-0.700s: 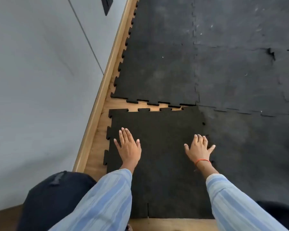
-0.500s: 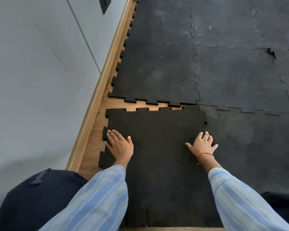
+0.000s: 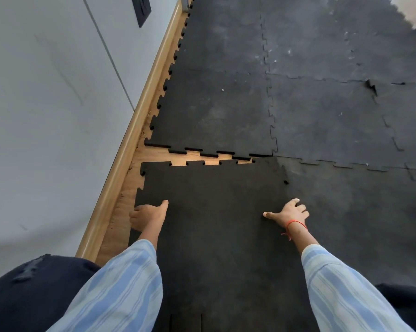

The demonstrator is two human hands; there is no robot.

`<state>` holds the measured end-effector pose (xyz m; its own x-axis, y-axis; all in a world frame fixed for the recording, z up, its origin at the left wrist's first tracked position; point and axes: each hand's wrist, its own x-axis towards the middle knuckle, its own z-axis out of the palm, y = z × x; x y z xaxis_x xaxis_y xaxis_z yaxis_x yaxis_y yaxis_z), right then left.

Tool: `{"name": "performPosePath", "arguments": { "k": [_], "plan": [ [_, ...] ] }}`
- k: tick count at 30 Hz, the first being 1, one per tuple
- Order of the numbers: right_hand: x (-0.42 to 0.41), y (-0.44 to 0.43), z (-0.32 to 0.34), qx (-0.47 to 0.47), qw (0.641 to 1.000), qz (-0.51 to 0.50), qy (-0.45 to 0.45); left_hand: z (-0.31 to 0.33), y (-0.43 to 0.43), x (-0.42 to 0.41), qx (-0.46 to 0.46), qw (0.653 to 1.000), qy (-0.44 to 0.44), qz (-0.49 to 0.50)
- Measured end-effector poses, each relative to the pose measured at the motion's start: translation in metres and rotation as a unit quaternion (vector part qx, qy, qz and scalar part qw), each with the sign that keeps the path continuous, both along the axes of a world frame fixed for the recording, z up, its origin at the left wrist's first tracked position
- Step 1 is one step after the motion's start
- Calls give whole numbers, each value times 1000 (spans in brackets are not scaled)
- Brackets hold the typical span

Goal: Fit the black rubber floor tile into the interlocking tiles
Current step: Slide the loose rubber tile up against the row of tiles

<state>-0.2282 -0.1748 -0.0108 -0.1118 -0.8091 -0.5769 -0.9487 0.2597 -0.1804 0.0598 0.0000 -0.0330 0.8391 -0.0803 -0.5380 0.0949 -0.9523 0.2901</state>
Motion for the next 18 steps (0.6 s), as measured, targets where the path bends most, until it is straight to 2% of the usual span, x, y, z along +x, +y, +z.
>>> {"name": "performPosePath", "arguments": {
  "k": [5, 8, 13, 18],
  "plan": [
    [2, -3, -3, 3, 1000, -17, -6, -7, -2, 13, -11, 999, 20, 38],
    [-1, -7, -2, -12, 993, -101, -60, -6, -5, 17, -32, 997, 18, 70],
    [-4, -17, 8, -53, 956, -255, -136, 10, -16, 13, -65, 987, -26, 147],
    [-2, -16, 18, -87, 911, -351, -200, 21, -26, 27, -106, 982, -56, 143]
  ]
}}
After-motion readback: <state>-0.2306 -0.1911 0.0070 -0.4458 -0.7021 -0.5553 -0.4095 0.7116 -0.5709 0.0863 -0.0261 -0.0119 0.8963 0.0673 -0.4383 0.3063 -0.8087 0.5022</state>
